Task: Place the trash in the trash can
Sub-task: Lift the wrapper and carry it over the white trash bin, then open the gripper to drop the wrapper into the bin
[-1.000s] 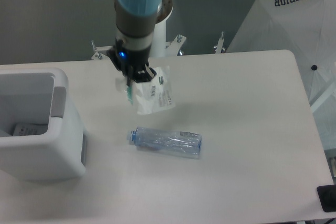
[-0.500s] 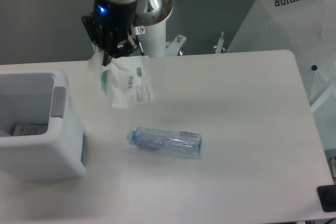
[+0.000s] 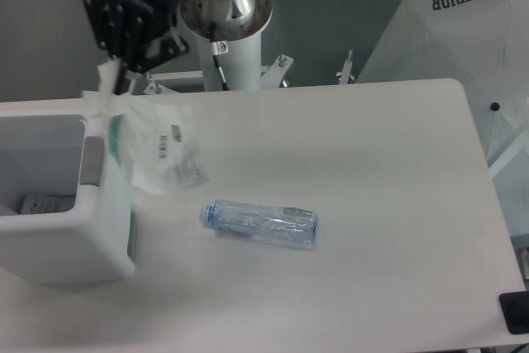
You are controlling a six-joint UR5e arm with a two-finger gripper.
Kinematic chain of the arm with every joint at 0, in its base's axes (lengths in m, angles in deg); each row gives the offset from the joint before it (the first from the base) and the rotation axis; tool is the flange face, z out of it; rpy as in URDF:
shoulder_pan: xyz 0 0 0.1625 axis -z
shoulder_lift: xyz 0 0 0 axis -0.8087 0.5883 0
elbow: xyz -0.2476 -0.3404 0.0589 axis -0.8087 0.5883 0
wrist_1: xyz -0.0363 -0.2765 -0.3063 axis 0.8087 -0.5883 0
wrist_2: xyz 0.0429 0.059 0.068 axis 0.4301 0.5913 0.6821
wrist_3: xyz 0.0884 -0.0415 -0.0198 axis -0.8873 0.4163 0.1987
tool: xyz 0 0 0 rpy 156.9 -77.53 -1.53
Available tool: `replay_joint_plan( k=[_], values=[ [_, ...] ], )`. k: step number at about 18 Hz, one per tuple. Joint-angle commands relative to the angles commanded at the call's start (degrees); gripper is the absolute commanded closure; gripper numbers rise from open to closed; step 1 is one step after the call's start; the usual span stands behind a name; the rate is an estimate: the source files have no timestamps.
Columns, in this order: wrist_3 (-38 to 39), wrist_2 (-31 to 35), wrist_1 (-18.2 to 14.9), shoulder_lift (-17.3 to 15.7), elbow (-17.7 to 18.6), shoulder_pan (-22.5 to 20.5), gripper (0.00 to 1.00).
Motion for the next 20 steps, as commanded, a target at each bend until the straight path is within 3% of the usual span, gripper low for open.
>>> replay_joint_plan(
  k=[4, 13, 17, 20],
  values=[
    [0.62, -6.24, 0.09, -0.18, 0.26, 1.49, 1.00],
    [1.41, -7.49, 0.18, 1.58, 0.88, 6.94, 0.96],
    [1.41, -7.49, 2.28, 3.34, 1.49, 7.65, 0.71],
    [1.41, -7.49, 5.53, 5.36, 2.54, 8.35, 0.22]
  ],
)
